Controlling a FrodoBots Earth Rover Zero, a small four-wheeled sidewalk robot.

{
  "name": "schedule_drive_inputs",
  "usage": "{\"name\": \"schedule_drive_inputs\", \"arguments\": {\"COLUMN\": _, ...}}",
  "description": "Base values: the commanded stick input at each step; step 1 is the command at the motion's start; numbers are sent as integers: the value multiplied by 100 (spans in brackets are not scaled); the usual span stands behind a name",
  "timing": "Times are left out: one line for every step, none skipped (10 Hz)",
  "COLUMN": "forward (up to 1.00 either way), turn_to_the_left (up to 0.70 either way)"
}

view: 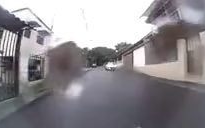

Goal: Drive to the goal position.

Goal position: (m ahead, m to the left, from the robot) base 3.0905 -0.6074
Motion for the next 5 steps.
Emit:
{"name": "schedule_drive_inputs", "arguments": {"forward": 70, "turn_to_the_left": 0}}
{"name": "schedule_drive_inputs", "arguments": {"forward": 70, "turn_to_the_left": 0}}
{"name": "schedule_drive_inputs", "arguments": {"forward": 70, "turn_to_the_left": 0}}
{"name": "schedule_drive_inputs", "arguments": {"forward": 70, "turn_to_the_left": 0}}
{"name": "schedule_drive_inputs", "arguments": {"forward": 70, "turn_to_the_left": 0}}
